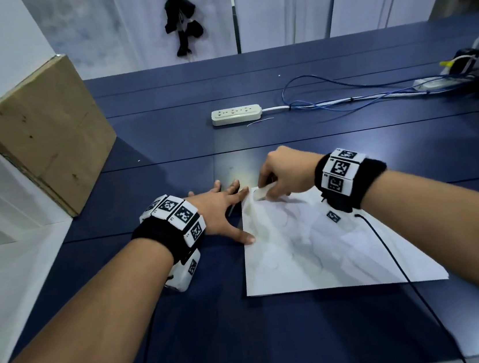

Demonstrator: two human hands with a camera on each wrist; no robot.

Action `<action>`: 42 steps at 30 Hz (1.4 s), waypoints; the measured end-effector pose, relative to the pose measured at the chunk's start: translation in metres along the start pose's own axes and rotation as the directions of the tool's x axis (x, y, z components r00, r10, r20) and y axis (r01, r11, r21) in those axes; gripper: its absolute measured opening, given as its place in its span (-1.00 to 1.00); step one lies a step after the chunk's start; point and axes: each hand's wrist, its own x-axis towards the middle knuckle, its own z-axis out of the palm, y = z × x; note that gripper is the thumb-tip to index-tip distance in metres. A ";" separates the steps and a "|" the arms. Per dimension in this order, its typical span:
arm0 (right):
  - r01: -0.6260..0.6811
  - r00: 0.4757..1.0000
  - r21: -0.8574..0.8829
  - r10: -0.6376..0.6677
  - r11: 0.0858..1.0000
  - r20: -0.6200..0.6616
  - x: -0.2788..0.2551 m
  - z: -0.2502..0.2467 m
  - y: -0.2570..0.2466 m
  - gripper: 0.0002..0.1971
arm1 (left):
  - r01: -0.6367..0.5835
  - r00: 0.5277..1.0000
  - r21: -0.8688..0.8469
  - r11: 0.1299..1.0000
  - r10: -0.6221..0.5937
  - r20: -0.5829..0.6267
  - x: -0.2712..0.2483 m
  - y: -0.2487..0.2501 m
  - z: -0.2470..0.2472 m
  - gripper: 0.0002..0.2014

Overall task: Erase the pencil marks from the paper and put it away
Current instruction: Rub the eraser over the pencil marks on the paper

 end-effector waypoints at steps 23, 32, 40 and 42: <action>0.030 0.998 0.049 -0.033 0.998 0.061 -0.003 0.000 -0.002 -0.76 | -0.003 1.000 -0.019 1.000 0.003 0.001 0.000 -0.001 0.001 0.23; 0.082 0.959 0.088 -0.103 0.993 0.263 -0.021 0.000 -0.009 -0.72 | 0.004 1.000 -0.001 1.000 -0.004 0.008 -0.002 0.002 -0.002 0.22; 0.026 0.994 0.048 -0.031 0.999 0.100 -0.010 0.000 0.006 -0.74 | 0.006 1.000 -0.011 1.000 -0.005 0.010 -0.003 0.002 -0.003 0.21; 0.066 0.965 0.087 -0.086 0.994 0.246 -0.022 0.000 -0.004 -0.74 | 0.007 1.000 -0.009 1.000 -0.007 0.012 -0.003 0.003 -0.003 0.21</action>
